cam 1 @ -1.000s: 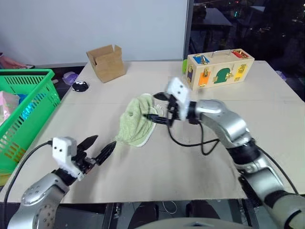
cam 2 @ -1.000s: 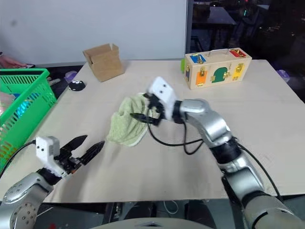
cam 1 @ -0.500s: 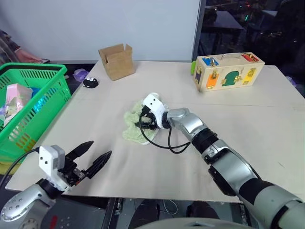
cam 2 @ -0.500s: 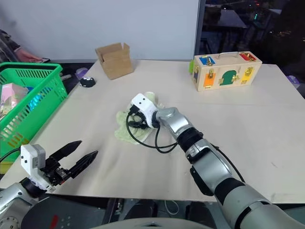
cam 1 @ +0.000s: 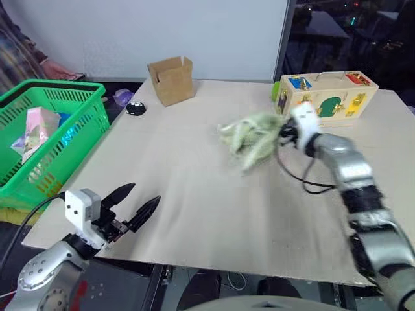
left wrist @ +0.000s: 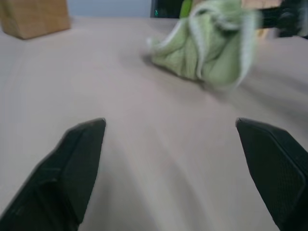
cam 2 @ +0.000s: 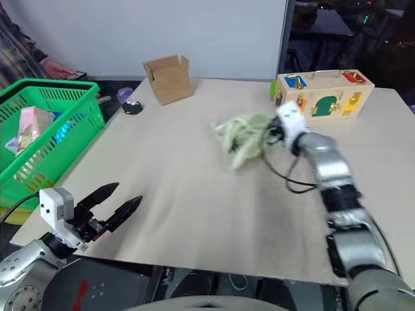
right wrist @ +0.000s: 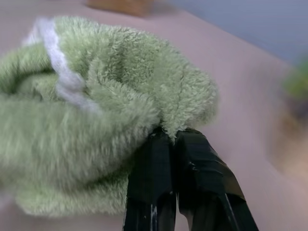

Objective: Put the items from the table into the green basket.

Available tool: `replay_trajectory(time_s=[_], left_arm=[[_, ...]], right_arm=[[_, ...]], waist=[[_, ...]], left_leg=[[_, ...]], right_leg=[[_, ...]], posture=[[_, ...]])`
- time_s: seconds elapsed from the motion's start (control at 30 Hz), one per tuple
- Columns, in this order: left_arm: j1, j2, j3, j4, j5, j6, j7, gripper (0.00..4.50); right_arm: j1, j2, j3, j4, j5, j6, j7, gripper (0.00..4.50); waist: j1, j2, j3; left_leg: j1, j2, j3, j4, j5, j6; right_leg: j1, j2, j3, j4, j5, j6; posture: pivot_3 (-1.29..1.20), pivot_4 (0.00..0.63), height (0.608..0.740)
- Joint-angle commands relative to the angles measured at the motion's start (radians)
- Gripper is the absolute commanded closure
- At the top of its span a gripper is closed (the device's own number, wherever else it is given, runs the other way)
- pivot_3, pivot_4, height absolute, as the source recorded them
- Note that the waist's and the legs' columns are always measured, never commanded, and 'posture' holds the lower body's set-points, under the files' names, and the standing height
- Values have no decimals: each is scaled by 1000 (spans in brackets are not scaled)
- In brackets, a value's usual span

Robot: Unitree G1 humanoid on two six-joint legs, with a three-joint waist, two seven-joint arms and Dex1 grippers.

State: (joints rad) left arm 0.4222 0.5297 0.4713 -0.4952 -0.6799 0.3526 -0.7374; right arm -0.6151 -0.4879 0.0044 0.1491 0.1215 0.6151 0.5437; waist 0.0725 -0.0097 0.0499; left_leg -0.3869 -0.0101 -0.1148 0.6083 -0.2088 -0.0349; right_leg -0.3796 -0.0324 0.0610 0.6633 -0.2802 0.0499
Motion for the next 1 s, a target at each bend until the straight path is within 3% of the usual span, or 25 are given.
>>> replay_trajectory(time_s=[0.03, 0.13, 0.3, 0.33, 0.4, 0.43, 0.6, 0.63, 0.8, 1.0], left_arm=[[-84, 35, -36, -19, -21, 21, -7, 0], [-162, 48, -77, -3, -23, 50, 4, 0], [-248, 56, -134, 10, -6, 84, 15, 0], [-259, 57, -142, 9, -3, 91, 18, 0], [-273, 62, -152, 4, 1, 100, 25, 0], [-278, 65, -155, 1, 1, 105, 30, 0], [-271, 86, -174, -29, 0, 161, 62, 0], [-269, 88, -175, -32, -3, 169, 65, 0], [-194, 95, -172, -67, 12, 169, 53, 0], [-133, 91, -138, -88, 6, 156, 55, 0]], right_arm=[[85, -199, -269, -256, 19, 175, -24, 4453], [170, -277, -369, -269, -13, 221, -100, 4453], [270, -288, -329, -176, -59, 160, -126, 4453], [287, -285, -313, -177, -46, 155, -102, 3807], [329, -294, -279, -215, -22, 153, -45, 3118], [350, -298, -271, -237, -6, 148, -18, 2444], [462, -301, -322, -379, 114, 101, 117, 198], [485, -301, -330, -409, 134, 90, 139, 36], [661, -285, -426, -617, 288, -16, 297, 36], [806, -267, -473, -698, 328, -53, 312, 36]], waist=[[-1, 3, 2], [-13, 6, 1], [-87, 0, -2], [-96, 0, -1], [-112, 1, -1], [-117, 2, -1], [-112, 1, 0], [-110, 1, 0], [-100, 0, 0], [-93, -1, 0]], left_leg=[[-1, 0, -1, 0, 0, 0], [-2, 0, 0, 1, -1, 1], [7, 5, 11, 1, -2, 3], [7, 5, 12, 2, -2, 3], [8, 4, 16, 4, -1, 3], [8, 4, 16, 4, -2, 3], [7, 5, 17, 5, -2, 5], [7, 5, 16, 5, -3, 5], [5, 4, 16, 5, -4, 7], [7, 5, 17, 8, -5, 8]], right_leg=[[0, 0, -1, 0, 0, 0], [0, -1, -2, -1, 0, 0], [5, 3, 7, -1, -2, 3], [5, 2, 8, 0, -2, 4], [5, 3, 12, 0, -1, 5], [5, 3, 12, 0, 0, 6], [5, 4, 14, 0, 1, 9], [5, 4, 13, 0, 2, 11], [4, 3, 13, -2, 2, 12], [5, 3, 13, -1, 0, 8]], posture=[[96, 0, 740], [64, 0, 740], [36, 0, 740], [36, 0, 740], [36, 0, 740], [36, 0, 740], [31, 0, 740], [29, 0, 740], [27, 0, 740], [27, 0, 740]])
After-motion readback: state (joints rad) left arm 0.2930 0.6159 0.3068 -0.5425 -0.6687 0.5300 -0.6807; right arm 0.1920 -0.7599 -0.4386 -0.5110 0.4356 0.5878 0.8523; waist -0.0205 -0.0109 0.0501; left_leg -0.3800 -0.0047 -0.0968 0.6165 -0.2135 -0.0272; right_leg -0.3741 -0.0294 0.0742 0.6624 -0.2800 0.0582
